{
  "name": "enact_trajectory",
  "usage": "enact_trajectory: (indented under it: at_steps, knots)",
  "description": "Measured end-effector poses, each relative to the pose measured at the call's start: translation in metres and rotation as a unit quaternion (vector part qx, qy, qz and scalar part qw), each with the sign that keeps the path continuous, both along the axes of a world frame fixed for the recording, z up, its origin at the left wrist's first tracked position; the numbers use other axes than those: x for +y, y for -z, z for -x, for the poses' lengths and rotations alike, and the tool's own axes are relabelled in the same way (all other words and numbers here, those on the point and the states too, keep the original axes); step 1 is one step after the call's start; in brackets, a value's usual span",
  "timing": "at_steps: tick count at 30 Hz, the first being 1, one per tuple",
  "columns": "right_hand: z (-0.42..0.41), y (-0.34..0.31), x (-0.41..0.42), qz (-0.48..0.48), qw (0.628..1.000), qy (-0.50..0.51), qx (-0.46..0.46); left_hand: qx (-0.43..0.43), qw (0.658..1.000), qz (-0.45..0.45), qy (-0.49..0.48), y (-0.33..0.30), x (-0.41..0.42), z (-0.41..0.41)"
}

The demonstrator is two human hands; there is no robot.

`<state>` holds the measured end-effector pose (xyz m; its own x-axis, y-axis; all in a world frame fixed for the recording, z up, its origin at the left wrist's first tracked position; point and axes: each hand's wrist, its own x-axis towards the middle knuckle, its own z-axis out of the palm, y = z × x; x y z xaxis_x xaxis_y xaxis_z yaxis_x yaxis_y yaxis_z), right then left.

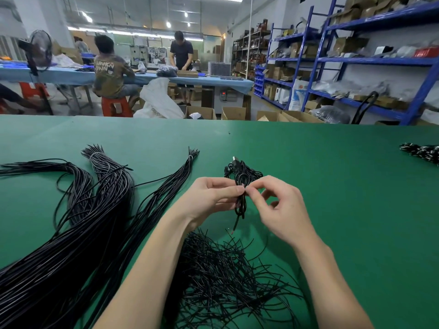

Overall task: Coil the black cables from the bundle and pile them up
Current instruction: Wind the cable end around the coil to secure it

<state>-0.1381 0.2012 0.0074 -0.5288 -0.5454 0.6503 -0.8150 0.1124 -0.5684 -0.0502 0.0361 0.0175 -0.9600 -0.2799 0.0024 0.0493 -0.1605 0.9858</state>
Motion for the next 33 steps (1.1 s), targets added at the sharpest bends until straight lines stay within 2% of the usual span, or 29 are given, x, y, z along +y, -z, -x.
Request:
enact_trajectory:
  at_steps: [1, 3, 5, 6, 7, 9, 12, 15, 17, 22, 33]
  knots:
    - [-0.001, 0.003, -0.003, 0.026, 0.998, 0.009, -0.049, 0.013, 1.000, -0.001, -0.005, 0.000, 0.001, 0.001]
    - [-0.002, 0.005, -0.011, 0.077, 0.966, -0.012, -0.245, 0.037, 0.999, 0.008, -0.022, 0.002, 0.005, 0.004]
    - [-0.004, 0.002, -0.014, 0.114, 0.873, -0.061, -0.470, 0.041, 0.997, 0.031, -0.049, 0.003, 0.008, 0.006]
    - [-0.005, 0.000, -0.014, 0.115, 0.834, -0.072, -0.535, 0.037, 0.997, 0.037, -0.061, 0.005, 0.009, 0.007]
    - [-0.004, 0.001, -0.014, 0.103, 0.825, -0.068, -0.552, 0.029, 0.997, 0.037, -0.069, 0.006, 0.009, 0.007]
    - [-0.003, 0.006, -0.014, 0.077, 0.883, -0.022, -0.462, 0.003, 0.997, 0.012, -0.075, 0.008, 0.007, 0.008]
    - [-0.001, 0.011, -0.012, 0.081, 0.967, 0.040, -0.238, -0.035, 0.995, -0.061, -0.070, 0.008, 0.006, 0.007]
    - [0.002, 0.016, -0.008, 0.053, 0.995, 0.053, -0.069, -0.048, 0.992, -0.102, -0.053, 0.005, 0.005, 0.006]
    - [0.003, 0.015, -0.005, 0.049, 0.997, 0.057, -0.013, -0.053, 0.991, -0.117, -0.038, 0.004, 0.004, 0.006]
    - [0.004, 0.016, -0.003, 0.031, 0.996, 0.063, 0.054, -0.066, 0.987, -0.144, -0.016, 0.004, 0.002, 0.005]
    - [-0.001, 0.013, -0.006, 0.017, 0.998, 0.019, 0.057, -0.102, 0.981, -0.166, 0.022, -0.004, -0.001, -0.003]
